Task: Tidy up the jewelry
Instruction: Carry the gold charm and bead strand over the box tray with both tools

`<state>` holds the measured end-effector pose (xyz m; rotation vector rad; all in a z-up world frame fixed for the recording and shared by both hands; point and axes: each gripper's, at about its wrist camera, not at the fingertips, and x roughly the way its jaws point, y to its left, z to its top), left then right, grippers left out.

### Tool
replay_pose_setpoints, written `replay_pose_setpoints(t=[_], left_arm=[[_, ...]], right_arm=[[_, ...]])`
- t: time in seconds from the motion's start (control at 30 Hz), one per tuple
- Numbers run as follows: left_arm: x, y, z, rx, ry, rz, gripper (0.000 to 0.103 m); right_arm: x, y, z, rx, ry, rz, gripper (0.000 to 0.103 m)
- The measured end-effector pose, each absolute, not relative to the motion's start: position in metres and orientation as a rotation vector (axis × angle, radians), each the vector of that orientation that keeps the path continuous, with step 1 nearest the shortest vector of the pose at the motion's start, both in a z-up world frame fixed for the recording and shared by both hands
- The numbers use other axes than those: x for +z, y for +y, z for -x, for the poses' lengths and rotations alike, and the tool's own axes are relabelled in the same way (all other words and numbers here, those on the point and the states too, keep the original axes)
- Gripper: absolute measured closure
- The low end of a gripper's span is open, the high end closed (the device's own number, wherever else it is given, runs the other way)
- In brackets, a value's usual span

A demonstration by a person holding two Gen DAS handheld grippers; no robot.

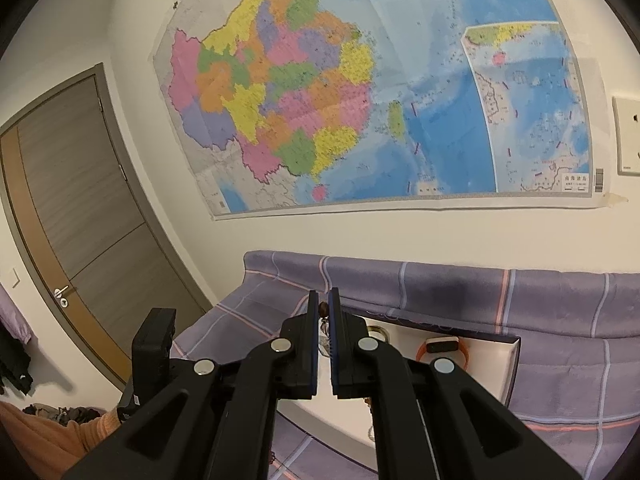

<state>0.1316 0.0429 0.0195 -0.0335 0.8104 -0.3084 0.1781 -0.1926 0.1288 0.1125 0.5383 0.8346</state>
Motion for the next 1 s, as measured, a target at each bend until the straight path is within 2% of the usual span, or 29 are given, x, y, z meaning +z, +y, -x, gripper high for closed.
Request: replay_pose_setpoints(t=[1.0], left_arm=[[-0.017, 0.036, -0.181, -0.291, 0.943, 0.079, 0.090]], right_arm=[[0.066, -0.192, -0.220, 0.785, 0.704, -0.100, 0.100]])
